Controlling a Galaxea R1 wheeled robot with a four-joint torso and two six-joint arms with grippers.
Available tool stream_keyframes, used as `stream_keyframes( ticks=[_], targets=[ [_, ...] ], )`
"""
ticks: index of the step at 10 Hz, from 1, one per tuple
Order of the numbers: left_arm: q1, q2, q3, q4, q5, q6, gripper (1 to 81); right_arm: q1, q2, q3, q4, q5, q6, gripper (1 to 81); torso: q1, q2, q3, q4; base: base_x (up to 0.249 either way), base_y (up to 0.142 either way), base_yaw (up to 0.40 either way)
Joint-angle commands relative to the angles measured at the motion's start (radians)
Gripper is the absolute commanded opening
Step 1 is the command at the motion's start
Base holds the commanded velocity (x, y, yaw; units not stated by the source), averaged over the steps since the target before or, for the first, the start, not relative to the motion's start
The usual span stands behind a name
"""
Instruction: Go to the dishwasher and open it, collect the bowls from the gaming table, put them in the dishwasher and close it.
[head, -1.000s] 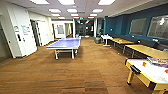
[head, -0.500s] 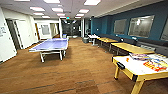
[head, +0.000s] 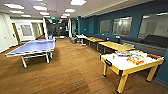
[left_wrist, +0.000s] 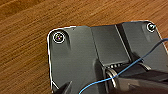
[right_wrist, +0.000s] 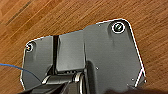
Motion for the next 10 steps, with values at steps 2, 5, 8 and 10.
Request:
stream_keyframes(
  ticks=[2,5,8,10],
  targets=[
    [-0.056,0.000,-0.002,0.005,0.041,0.005,81.1,0.051,0.002,0.003,0.004,-0.046,-0.004,81.1,0.000,0.000,0.000,0.000,0.000,0.000,-0.394],
    [-0.056,0.001,-0.002,0.007,0.043,0.005,81.1,0.050,0.003,0.003,0.000,-0.046,-0.006,81.1,0.000,0.000,0.000,0.000,0.000,0.000,-0.394],
    [-0.056,0.000,-0.002,0.005,0.041,0.005,81.1,0.053,0.005,0.004,0.000,-0.046,-0.007,81.1,0.000,0.000,0.000,0.000,0.000,0.000,-0.394],
    [-0.056,0.003,-0.002,0.007,0.041,0.005,81.1,0.053,0.006,0.004,0.000,-0.046,-0.007,81.1,0.000,0.000,0.000,0.000,0.000,0.000,-0.394]
  ],
)
